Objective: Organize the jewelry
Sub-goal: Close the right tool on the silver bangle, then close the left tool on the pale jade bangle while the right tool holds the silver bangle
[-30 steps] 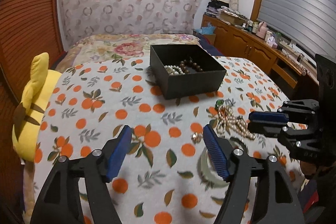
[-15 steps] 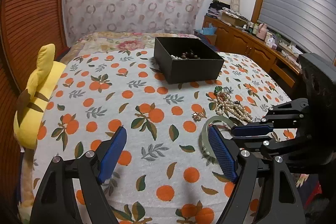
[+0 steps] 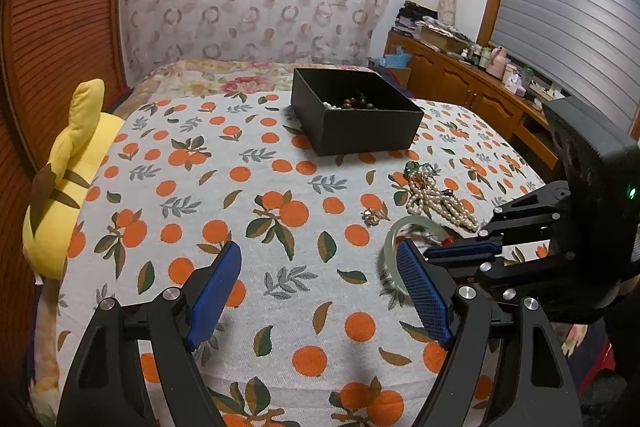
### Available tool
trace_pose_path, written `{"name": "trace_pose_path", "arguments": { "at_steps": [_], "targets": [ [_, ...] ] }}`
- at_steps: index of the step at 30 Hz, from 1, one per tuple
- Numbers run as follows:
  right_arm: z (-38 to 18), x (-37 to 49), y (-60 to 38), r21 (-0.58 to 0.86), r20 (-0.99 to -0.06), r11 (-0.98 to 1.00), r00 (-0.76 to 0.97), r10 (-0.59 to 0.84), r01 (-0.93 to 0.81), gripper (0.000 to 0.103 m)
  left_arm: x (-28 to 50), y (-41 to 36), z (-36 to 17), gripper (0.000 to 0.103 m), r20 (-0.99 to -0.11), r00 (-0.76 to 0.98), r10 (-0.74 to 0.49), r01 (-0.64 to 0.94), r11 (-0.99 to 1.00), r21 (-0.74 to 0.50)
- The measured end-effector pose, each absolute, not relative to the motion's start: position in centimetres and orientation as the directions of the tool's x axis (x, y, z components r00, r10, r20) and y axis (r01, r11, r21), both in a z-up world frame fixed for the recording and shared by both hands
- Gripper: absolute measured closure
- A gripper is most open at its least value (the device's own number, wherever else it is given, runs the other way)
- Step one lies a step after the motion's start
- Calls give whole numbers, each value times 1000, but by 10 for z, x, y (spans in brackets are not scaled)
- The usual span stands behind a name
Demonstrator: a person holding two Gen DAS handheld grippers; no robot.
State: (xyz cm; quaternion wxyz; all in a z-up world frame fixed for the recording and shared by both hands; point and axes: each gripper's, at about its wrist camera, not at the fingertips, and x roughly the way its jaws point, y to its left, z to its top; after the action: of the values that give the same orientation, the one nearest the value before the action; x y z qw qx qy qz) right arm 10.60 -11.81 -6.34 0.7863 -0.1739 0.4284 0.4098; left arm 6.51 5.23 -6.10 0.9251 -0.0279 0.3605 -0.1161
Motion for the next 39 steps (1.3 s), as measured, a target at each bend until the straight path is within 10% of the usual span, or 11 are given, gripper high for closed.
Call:
{"name": "trace_pose_path", "arguments": {
  "at_steps": [39],
  "targets": [
    [-65, 158, -221, 616, -558, 577, 220, 800, -535, 96, 117, -11, -83, 31, -747, 594, -299, 305, 943, -134]
  ]
}}
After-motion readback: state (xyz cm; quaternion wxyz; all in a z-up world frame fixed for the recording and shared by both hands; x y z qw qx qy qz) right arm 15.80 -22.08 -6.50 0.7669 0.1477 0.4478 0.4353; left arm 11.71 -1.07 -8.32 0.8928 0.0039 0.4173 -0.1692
